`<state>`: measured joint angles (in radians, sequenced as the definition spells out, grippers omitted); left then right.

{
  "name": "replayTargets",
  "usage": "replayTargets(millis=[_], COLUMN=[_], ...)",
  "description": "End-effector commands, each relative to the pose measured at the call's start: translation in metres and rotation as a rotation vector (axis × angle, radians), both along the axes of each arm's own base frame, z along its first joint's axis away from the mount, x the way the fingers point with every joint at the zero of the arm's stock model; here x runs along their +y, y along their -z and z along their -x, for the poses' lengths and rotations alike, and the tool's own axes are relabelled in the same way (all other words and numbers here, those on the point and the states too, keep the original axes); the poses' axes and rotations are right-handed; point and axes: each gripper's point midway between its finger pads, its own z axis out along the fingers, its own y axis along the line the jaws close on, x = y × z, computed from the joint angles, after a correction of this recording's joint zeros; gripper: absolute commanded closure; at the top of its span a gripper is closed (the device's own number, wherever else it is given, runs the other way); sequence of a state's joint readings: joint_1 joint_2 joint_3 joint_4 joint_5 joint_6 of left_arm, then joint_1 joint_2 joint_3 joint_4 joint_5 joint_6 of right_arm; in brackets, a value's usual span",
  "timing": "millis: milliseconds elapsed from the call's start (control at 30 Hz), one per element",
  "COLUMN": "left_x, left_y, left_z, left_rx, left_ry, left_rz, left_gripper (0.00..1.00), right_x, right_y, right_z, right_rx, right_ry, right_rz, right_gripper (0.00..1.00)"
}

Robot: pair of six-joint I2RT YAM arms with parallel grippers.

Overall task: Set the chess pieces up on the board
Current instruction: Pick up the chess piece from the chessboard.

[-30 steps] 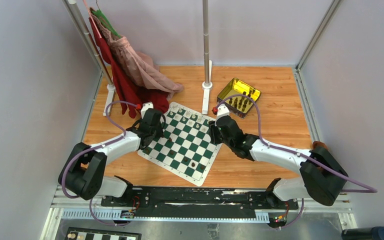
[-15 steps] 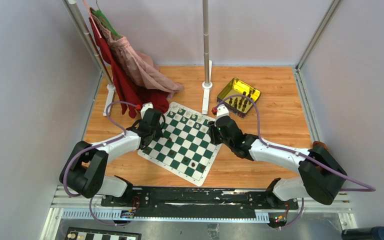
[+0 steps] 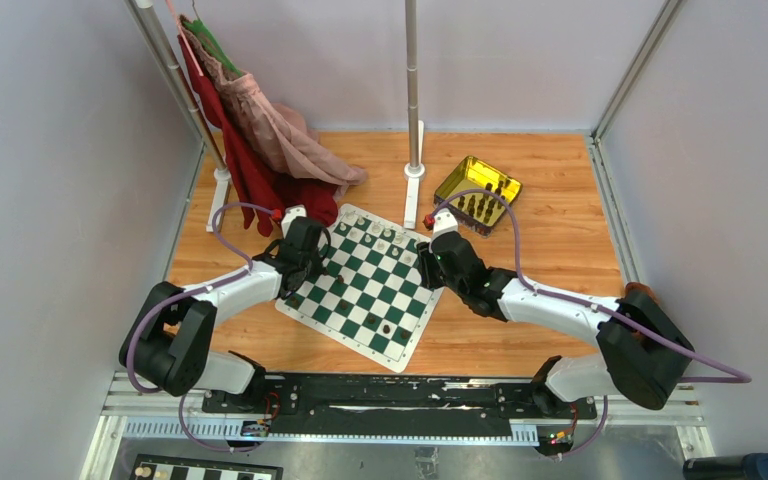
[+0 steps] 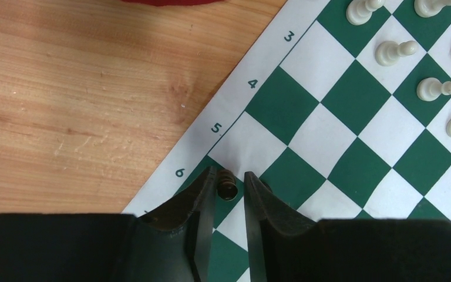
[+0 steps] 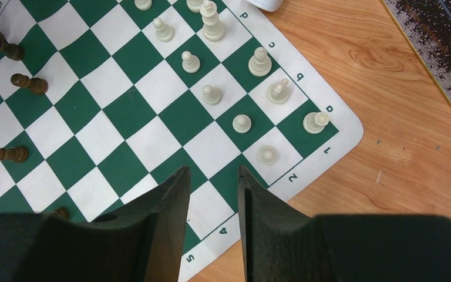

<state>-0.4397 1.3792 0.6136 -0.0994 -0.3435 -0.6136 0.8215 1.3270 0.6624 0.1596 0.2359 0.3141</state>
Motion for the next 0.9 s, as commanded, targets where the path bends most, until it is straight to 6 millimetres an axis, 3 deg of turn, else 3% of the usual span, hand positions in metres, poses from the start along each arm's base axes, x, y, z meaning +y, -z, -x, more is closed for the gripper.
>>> replayTargets(millis=[0, 467, 867], left_x=[0.001, 0.006, 0.018], left_y=[0.001, 0.006, -0.010], left_z=[-0.003, 0.004, 0.008], left_rx=[-0.006, 0.012, -0.007], left_ry=[-0.012, -0.022, -0.049], left_rz=[0.006, -0.008, -0.044], left_gripper=[0.72, 0.83, 0.93], right_x=[-0.002, -0.002, -0.002], right_y=[-0.006, -0.006, -0.008], right_z=[-0.009, -0.009, -0.008], right_rx=[-0.020, -0.021, -0.024], right_ry=[0.027, 0.029, 0.026], right_rz=[-0.014, -0.018, -0.022], right_gripper=[0.60, 0.60, 0.60])
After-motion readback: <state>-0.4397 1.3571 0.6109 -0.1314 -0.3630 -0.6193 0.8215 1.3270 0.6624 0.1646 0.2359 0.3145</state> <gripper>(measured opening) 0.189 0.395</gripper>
